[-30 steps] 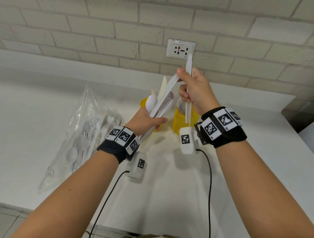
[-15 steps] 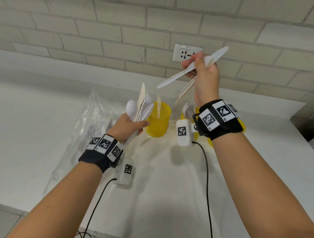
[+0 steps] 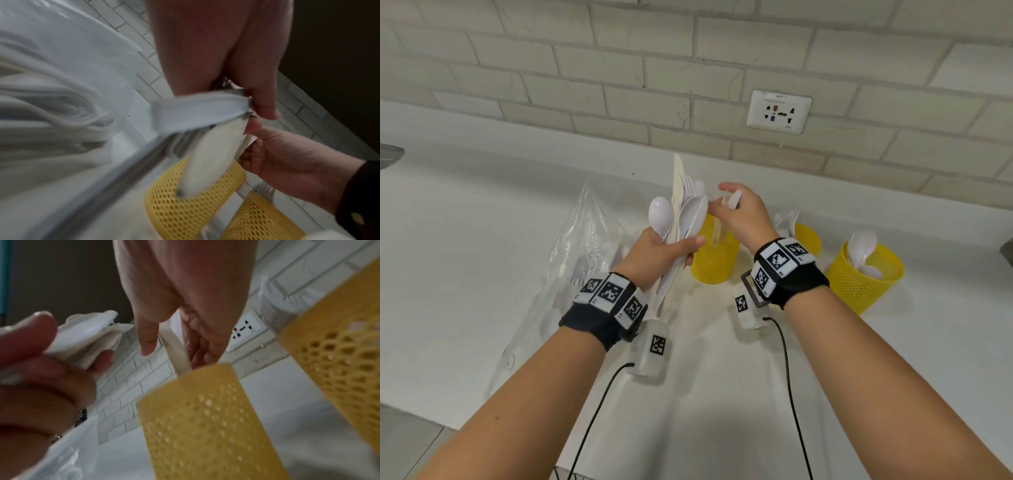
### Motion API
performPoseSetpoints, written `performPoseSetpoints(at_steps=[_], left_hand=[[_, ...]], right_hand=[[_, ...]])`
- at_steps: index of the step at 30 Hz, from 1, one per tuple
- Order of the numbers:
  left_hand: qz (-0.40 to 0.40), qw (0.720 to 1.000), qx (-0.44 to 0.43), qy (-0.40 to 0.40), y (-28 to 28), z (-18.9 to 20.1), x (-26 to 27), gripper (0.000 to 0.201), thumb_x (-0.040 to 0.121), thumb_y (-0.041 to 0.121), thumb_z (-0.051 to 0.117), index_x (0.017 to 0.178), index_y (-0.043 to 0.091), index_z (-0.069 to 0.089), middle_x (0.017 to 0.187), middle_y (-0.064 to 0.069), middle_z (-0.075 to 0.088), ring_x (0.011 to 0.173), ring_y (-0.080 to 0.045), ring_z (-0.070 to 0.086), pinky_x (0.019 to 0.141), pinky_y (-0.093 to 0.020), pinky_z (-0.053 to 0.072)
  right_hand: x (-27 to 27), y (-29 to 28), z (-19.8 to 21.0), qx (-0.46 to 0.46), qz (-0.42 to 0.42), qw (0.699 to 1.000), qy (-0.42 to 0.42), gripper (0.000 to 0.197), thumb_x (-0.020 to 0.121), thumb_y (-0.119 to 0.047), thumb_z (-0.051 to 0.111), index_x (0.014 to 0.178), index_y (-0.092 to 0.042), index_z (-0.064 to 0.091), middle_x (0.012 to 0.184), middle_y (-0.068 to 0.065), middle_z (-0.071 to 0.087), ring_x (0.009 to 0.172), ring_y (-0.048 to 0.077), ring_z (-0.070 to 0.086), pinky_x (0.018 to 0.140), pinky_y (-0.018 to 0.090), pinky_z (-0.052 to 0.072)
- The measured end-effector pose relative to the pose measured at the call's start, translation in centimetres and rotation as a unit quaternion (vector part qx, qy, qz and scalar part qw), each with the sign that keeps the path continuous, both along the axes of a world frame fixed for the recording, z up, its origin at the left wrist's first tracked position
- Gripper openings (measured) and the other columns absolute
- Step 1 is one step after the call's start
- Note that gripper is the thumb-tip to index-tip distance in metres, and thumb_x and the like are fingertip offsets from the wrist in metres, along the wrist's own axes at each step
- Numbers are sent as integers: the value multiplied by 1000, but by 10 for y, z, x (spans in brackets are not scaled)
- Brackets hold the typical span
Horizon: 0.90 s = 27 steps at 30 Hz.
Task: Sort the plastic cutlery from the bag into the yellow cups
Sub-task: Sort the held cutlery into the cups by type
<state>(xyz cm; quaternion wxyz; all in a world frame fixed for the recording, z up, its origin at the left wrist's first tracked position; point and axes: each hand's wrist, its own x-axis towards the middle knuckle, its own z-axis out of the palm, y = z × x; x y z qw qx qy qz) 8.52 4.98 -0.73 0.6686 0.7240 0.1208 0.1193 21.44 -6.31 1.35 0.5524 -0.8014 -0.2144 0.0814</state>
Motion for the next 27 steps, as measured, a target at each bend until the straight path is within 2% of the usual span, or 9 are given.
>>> performPoseSetpoints(at_steps=[3, 5, 7, 9, 12, 16, 21, 24, 27], left_hand=[[-13, 1000, -2, -14, -4, 0, 5, 18, 83, 23, 73, 73, 13, 62, 61, -8, 58, 57, -16, 53, 61, -25, 45], [-27, 999, -5, -24, -5, 0, 8, 19, 81, 25, 75, 71, 15, 62, 60, -9, 56, 56, -18, 51, 62, -27, 43], [-36, 999, -4, -28, -7, 0, 11, 20, 78, 27, 75, 69, 15, 62, 60, -9, 55, 57, -19, 50, 62, -29, 42], [-35, 999, 7, -28, -10, 0, 15, 22, 77, 25, 77, 69, 12, 62, 60, -11, 56, 57, -21, 50, 62, -30, 42], [-33, 999, 11, -35, -17, 0, 19, 19, 78, 16, 78, 70, 10, 62, 59, -11, 55, 55, -20, 51, 57, -28, 43], [-43, 998, 13, -36, -22, 0, 19, 17, 77, 16, 78, 69, 12, 63, 59, -9, 55, 57, -21, 49, 58, -29, 42], [-69, 997, 19, -20, -28, 0, 17, 28, 80, 17, 75, 60, 13, 57, 57, -7, 53, 55, -19, 45, 55, -24, 38], [-79, 997, 13, -13, -29, -4, 16, 25, 79, 18, 76, 68, 6, 57, 56, -9, 50, 54, -19, 43, 55, -26, 37], [-84, 996, 3, -10, -29, -9, 16, 25, 80, 18, 76, 72, 5, 57, 56, -8, 46, 53, -19, 40, 55, -27, 35]], right_hand=[[-1, -6, 13, 42, -27, 996, -68, 64, 83, -22, 69, 138, -12, 39, 115, 4, 60, 106, 12, 52, 93, 25, 42], [-5, -13, 23, 81, -55, 987, -125, 46, 88, -22, 62, 131, -13, 48, 115, 3, 61, 106, 9, 52, 91, 21, 40], [-10, -20, 33, 113, -49, 982, -142, 25, 91, -24, 57, 113, -13, 63, 109, 1, 67, 99, 7, 56, 88, 19, 41], [-18, -24, 41, 100, 23, 991, -83, 15, 87, -27, 64, 98, -17, 68, 95, -5, 68, 90, 3, 59, 84, 17, 44], [-26, -25, 41, 75, 103, 992, -21, 22, 76, -21, 76, 94, -15, 66, 82, -7, 66, 69, -4, 59, 70, 12, 49], [-27, -33, 43, 141, 100, 985, 15, 15, 77, -8, 74, 90, -10, 65, 79, 0, 67, 68, 4, 62, 67, 15, 51], [-25, -40, 48, 150, 86, 984, 32, 15, 79, -9, 72, 75, -19, 62, 72, -4, 65, 62, 5, 61, 59, 16, 48], [-24, -47, 54, 169, 65, 983, 40, 15, 83, -13, 69, 77, -22, 58, 77, 1, 63, 67, 12, 59, 66, 27, 47], [-23, -53, 61, 185, 59, 980, 48, 10, 85, -14, 66, 82, -21, 58, 79, 0, 65, 66, 9, 62, 67, 26, 51]])
